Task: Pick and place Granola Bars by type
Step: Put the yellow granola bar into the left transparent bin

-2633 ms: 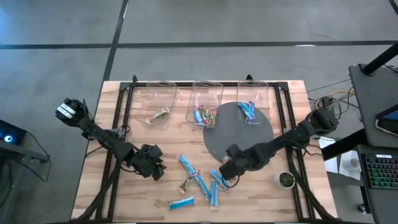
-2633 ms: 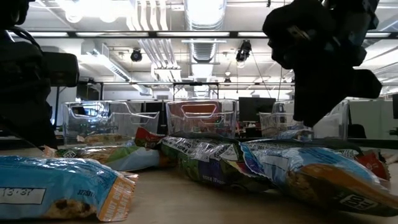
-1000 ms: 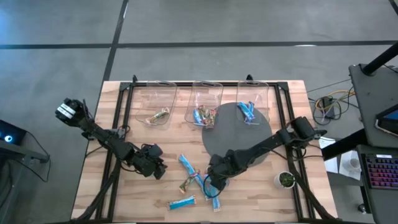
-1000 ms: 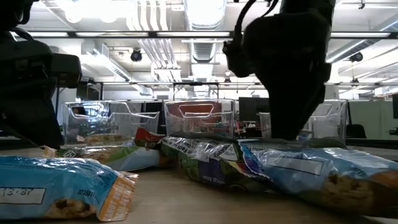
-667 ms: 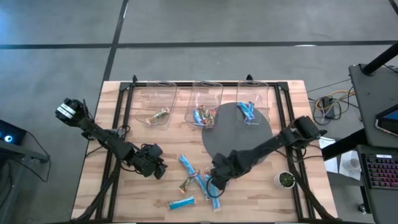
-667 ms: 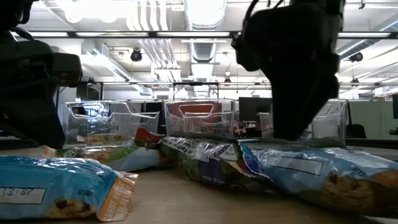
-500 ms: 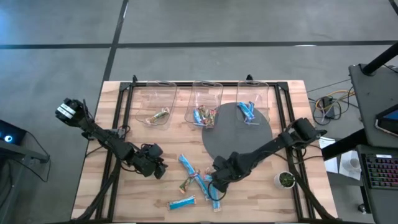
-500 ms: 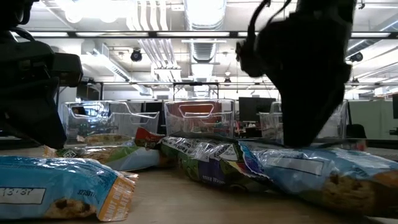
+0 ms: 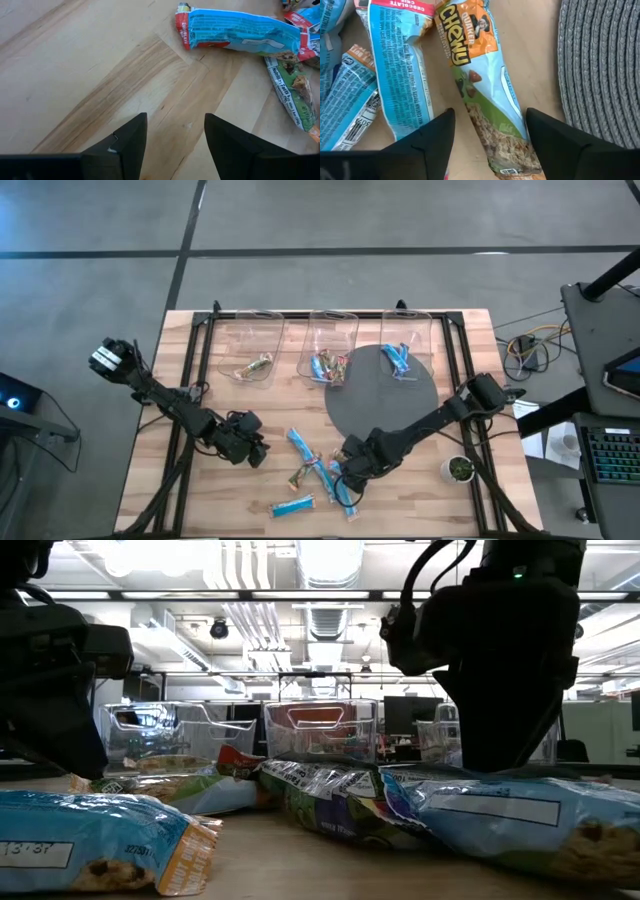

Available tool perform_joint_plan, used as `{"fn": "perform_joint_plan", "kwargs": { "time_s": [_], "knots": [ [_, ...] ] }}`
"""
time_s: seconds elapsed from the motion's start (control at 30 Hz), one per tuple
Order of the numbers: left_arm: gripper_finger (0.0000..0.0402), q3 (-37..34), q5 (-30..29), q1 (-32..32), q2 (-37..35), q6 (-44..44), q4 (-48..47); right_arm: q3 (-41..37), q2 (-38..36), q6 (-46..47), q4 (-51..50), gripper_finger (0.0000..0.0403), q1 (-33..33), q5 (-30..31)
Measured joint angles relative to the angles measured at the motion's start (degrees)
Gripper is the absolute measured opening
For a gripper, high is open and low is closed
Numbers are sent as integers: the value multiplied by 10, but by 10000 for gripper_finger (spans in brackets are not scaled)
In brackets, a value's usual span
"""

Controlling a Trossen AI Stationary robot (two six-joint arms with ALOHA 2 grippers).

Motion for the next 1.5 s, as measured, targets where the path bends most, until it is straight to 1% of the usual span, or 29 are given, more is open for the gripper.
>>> {"fn": "perform_joint_plan", "kwargs": {
  "time_s": [0.1, 0.2, 0.27, 0.33, 0.47, 0.53, 0.6, 0.67, 0.77, 0.8, 0.87, 0.97, 1.17, 1.5],
  "knots": [
    [181, 0, 0, 0, 0, 0, 0, -1, 0, 9, 0, 206, 0, 0],
    [181, 0, 7, 0, -1, -8, 10, 0, 0, 19, -2, 168, -2, 0],
    [181, -1, 14, 4, -10, -8, 54, 3, -2, 19, 3, 139, -3, 0],
    [181, 1, 16, 14, -35, 17, 104, 8, -9, 19, 1, 109, -4, 13],
    [181, -1, 16, 72, -101, 53, 96, 20, -27, 10, -3, 61, -11, 58],
    [181, -1, 37, 112, -137, 83, 106, 28, -32, 1, -6, 49, -19, 75],
    [181, 0, 86, 155, -163, 106, 120, 39, -34, -11, -6, 42, -28, 88],
    [181, 0, 159, 204, -177, 114, 136, 57, -35, -34, -2, 40, -39, 92],
    [181, 0, 267, 270, -183, 101, 178, 89, -34, -86, -3, 38, -52, 96],
    [181, 0, 295, 287, -181, 97, 183, 101, -33, -97, -2, 38, -55, 103],
    [181, 0, 325, 306, -172, 96, 187, 118, -33, -114, -3, 38, -60, 123],
    [181, 0, 332, 311, -159, 95, 194, 138, -33, -123, -2, 38, -68, 145],
    [181, 5, 329, 309, -129, 70, 258, 155, -32, -125, 2, 38, -83, 154],
    [181, 57, 326, 303, -55, 75, 257, 156, -32, -121, 12, 38, -79, 154]
  ]
}}
